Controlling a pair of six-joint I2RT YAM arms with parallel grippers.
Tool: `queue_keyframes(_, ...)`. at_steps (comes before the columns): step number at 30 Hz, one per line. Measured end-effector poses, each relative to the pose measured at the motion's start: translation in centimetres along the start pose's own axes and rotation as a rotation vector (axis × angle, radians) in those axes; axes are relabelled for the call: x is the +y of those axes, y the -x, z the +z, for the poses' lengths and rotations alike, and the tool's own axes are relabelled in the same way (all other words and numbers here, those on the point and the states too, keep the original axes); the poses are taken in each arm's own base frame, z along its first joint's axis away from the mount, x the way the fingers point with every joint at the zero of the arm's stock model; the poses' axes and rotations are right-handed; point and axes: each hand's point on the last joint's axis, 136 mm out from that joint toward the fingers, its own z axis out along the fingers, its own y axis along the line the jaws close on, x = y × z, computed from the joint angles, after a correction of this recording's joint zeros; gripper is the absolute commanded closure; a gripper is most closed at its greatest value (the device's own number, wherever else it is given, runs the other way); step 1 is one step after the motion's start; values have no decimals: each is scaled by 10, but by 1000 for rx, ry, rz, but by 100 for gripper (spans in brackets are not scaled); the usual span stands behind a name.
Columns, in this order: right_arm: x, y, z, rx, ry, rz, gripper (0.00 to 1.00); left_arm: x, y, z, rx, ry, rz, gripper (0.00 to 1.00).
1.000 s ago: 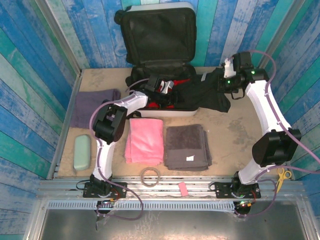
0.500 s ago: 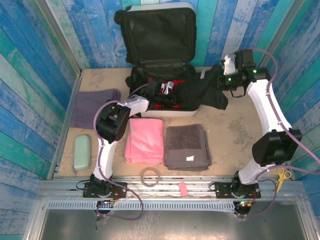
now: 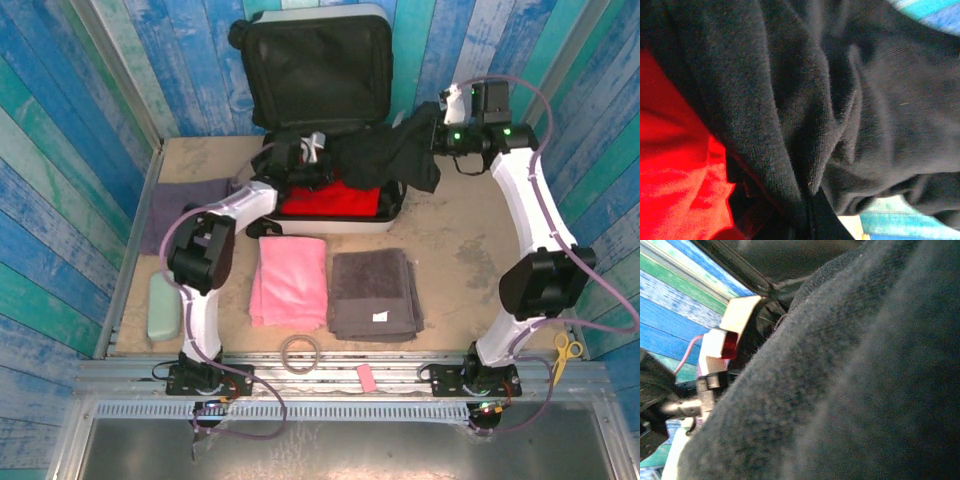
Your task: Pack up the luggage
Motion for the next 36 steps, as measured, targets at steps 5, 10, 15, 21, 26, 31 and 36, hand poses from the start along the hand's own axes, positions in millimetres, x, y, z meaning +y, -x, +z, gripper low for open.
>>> queue_keyframes(5, 10, 7, 29, 3, 81, 29, 100, -23, 52, -47, -127, 12, 68, 100)
queue_keyframes(10, 47, 15, 66, 15, 197, 0, 100, -14, 75, -79, -174, 64, 80, 100)
queue_keyframes(15, 87, 14, 111, 48, 312, -26, 100, 21, 89, -113, -197, 188, 74, 100)
queue_keyframes(21, 91, -17, 168, 147, 350, 10, 100, 30, 84, -144, -194, 318, 137, 100)
queue_keyframes(26, 60, -44, 191, 222, 295, 63, 100, 49, 55, -140, -122, 348, 149, 100)
queue_keyframes(31, 20, -69, 206, 292, 212, 106, 96, 92, 4, -137, -1, 412, 76, 100)
queue_keyframes(36, -20, -96, 217, 365, 101, 131, 70, 100, -12, -135, 55, 481, 114, 100)
